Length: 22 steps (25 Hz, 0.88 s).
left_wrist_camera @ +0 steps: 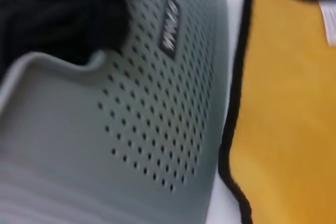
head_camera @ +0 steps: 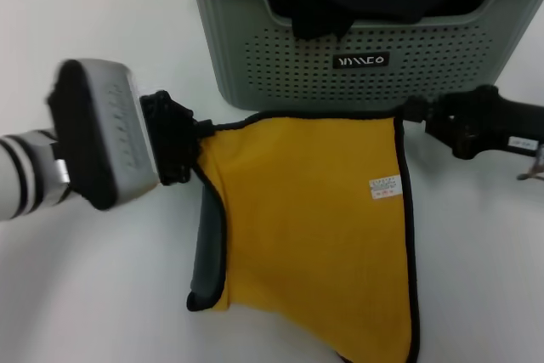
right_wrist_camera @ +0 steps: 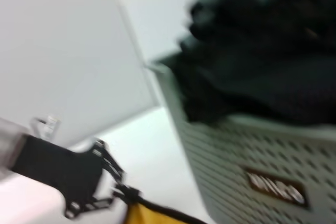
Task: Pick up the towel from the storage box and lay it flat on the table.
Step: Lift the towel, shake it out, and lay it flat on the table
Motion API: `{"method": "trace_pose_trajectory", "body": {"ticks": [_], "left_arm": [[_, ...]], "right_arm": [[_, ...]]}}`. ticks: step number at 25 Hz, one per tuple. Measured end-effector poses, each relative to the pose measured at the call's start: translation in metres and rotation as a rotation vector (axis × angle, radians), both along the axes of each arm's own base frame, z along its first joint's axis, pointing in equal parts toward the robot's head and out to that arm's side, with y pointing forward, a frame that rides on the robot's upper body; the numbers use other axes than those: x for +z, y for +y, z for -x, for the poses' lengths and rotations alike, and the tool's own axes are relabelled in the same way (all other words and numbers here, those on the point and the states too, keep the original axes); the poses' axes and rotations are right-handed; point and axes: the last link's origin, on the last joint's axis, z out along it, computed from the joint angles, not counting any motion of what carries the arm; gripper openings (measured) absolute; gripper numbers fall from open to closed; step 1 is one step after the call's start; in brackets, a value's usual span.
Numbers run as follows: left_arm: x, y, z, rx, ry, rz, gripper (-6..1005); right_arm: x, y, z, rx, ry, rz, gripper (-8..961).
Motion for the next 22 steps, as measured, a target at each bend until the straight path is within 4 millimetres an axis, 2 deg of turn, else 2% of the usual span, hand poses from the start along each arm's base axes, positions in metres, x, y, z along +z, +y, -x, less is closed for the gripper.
{"method": "trace_pose_trajectory", "body": {"ticks": [3,8,13,17,22], "left_arm": [[0.005,-0.008,0.001,0.073,-0.164,0.05,19],[0.02,-0.023,0.003,0.169,-0.535,0.264,18],[0.049,-0.028,0.008,0.13,-0.876,0.367,16],[0.058,-0.03,0.006,0.095,-0.976,0.407,16],[0.084,-0.041,-0.01,-0.018,-1.088,0.481,16]], "right_arm": [[0.015,-0.005,0.007,0.062,0.047,0.007,33],[0.044,-0.017,0.018,0.184,0.127,0.02,34],[0.071,-0.031,0.024,0.291,0.192,0.017,34],[0.095,-0.037,0.028,0.345,0.244,-0.003,35],[0.126,-0.047,0.038,0.399,0.277,-0.023,35]]}}
